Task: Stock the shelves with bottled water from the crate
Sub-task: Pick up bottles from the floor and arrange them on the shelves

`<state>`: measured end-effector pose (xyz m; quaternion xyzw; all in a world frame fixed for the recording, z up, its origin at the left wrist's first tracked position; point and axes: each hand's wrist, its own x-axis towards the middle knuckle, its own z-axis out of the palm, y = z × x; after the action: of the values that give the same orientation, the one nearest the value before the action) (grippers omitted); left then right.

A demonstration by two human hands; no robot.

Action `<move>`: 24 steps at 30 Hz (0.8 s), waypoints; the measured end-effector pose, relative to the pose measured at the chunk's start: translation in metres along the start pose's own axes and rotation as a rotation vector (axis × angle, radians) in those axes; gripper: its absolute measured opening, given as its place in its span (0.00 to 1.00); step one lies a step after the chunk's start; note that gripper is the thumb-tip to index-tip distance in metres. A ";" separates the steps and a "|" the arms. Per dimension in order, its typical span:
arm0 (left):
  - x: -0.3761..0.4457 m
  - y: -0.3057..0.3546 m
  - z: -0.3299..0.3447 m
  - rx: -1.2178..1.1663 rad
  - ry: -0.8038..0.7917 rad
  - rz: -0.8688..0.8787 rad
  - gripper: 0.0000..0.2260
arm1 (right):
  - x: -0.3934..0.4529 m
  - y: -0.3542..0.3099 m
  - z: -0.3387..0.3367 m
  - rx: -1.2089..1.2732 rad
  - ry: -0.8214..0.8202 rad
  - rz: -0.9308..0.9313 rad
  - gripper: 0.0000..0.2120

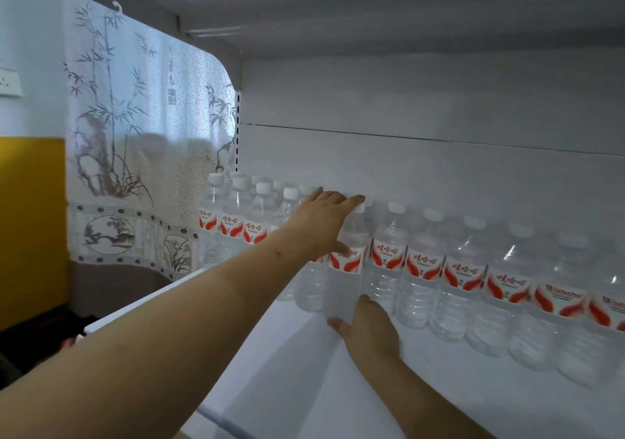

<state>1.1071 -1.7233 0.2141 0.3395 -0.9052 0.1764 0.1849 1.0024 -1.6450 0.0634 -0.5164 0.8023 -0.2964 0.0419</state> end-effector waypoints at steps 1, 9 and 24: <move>-0.003 0.003 -0.005 0.044 -0.006 -0.018 0.45 | -0.008 0.002 -0.003 0.025 -0.007 0.006 0.31; -0.050 0.076 -0.054 -0.393 0.030 -0.066 0.36 | -0.099 0.036 -0.077 0.258 0.073 -0.099 0.35; -0.191 0.431 -0.060 -0.943 -0.121 0.538 0.22 | -0.445 0.265 -0.192 0.175 0.619 0.181 0.17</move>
<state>0.9607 -1.2871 0.0956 -0.0141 -0.9501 -0.2275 0.2131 0.9231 -1.1051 -0.0227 -0.3229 0.7912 -0.5018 -0.1334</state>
